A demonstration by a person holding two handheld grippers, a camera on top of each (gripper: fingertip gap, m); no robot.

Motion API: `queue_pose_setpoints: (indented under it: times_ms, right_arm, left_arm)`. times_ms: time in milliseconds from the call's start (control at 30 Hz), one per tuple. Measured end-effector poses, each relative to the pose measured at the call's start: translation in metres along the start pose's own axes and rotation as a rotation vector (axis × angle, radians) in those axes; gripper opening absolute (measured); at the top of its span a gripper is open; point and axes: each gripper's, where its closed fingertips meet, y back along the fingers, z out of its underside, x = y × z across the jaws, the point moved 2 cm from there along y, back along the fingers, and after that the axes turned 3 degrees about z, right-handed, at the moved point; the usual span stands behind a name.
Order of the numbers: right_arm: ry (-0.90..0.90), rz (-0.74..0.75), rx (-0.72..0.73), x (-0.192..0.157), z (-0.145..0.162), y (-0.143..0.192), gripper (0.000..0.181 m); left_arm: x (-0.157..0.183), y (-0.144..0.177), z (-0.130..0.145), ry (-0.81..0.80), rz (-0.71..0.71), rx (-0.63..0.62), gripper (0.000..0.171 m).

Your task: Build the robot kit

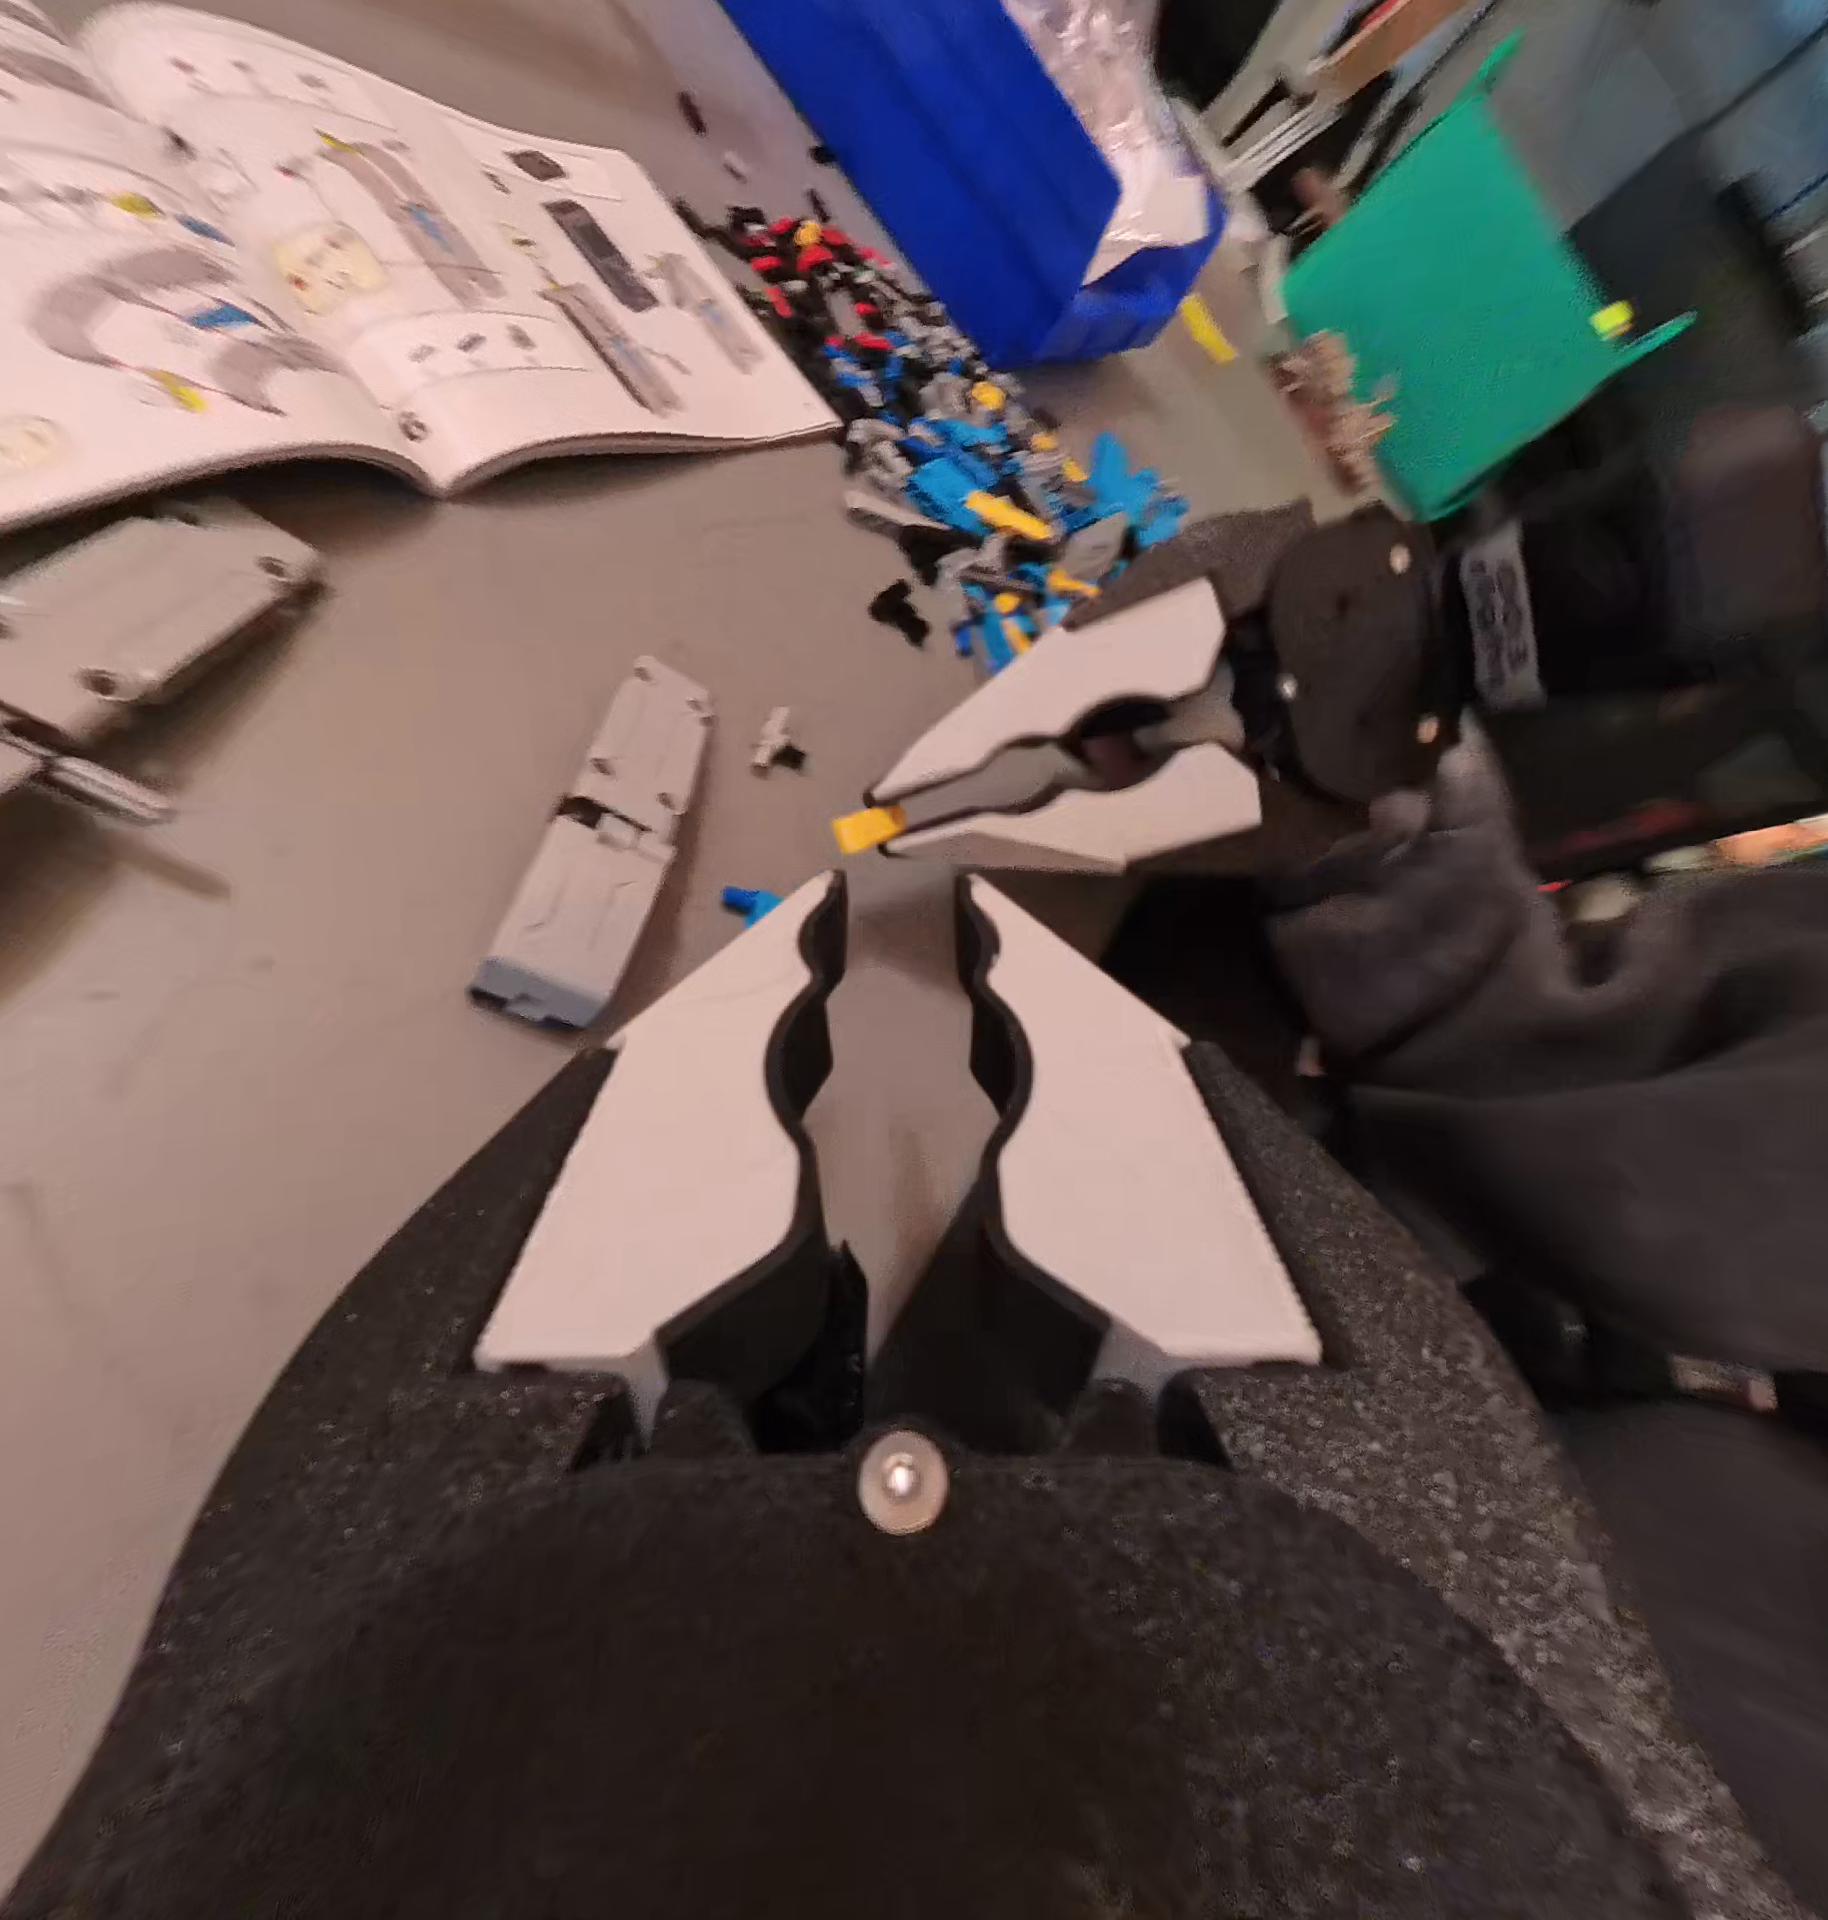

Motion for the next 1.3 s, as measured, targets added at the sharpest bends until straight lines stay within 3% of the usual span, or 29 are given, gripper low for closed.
queue_pose_setpoints:
  times_ms: [67, 200, 333, 500, 667, 733, 833, 933, 1033, 1300]
  right_arm:
    - [0.154, 0.039, 0.14, -0.012, -0.029, 0.012, 0.006]
    - [0.326, 0.101, 0.22, -0.03, -0.05, 0.02, 0.006]
    - [0.346, 0.087, 0.218, -0.04, -0.05, 0.02, 0.006]
    - [0.336, 0.094, 0.225, -0.041, -0.047, 0.016, 0.006]
    - [0.161, 0.147, 0.312, -0.019, -0.057, 0.028, 0.0]
    - [0.025, 0.149, 0.352, -0.005, -0.058, 0.035, 0.0]
    - [-0.265, 0.054, 0.383, 0.007, -0.06, 0.034, 0.029]
    - [-0.445, -0.097, 0.489, -0.002, -0.075, 0.029, 0.053]
    - [-0.424, -0.086, 0.501, -0.007, -0.08, 0.024, 0.067]
    - [-0.34, -0.128, 0.518, -0.022, -0.085, 0.024, 0.067]
  left_arm:
    - [0.004, -0.001, -0.003, 0.062, 0.083, 0.02, 0.025]
    - [0.018, -0.001, 0.01, 0.059, 0.19, -0.024, 0.022]
    - [0.025, -0.002, 0.023, 0.053, 0.237, -0.049, 0.007]
    - [0.022, -0.002, 0.026, 0.029, 0.216, -0.069, 0.006]
    - [0.026, 0.001, 0.018, 0.001, 0.268, 0.001, 0.006]
    - [0.025, 0.005, 0.003, -0.064, 0.235, 0.108, 0.006]
    - [0.023, 0.017, -0.025, -0.217, 0.111, 0.315, 0.006]
    - [0.019, 0.016, -0.032, -0.364, -0.033, 0.369, 0.007]
    - [0.016, 0.01, -0.03, -0.414, -0.096, 0.353, 0.007]
    - [0.01, 0.001, -0.028, -0.413, -0.103, 0.322, 0.007]
